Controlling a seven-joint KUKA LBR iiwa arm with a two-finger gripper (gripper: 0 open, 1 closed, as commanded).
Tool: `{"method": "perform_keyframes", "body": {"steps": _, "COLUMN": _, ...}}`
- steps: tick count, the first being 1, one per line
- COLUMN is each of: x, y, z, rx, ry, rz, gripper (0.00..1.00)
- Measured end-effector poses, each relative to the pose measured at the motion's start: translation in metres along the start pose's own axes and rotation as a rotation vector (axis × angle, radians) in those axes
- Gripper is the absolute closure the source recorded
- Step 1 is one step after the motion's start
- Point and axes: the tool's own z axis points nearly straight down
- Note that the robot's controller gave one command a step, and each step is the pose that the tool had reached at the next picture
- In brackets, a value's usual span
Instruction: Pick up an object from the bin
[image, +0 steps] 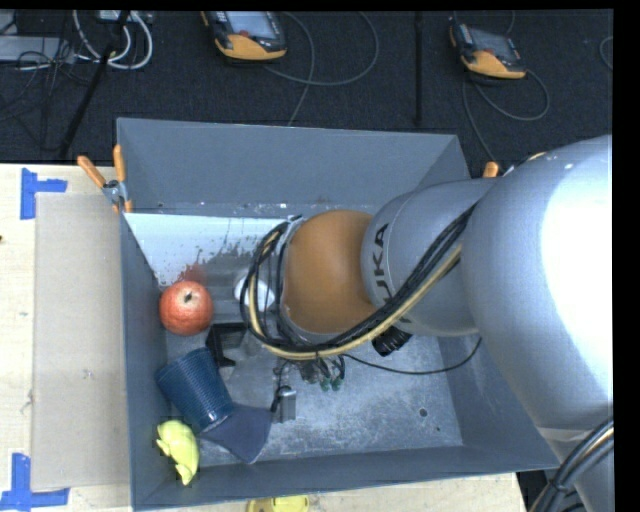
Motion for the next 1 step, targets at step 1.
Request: {"method": "perform_keyframes", "body": {"steps": 1, "x": -0.0006, "y": 0.0234, "z": -0.0248, "rx": 0.0, "ry": 0.002, "rz": -0.093, "gripper": 0.0}}
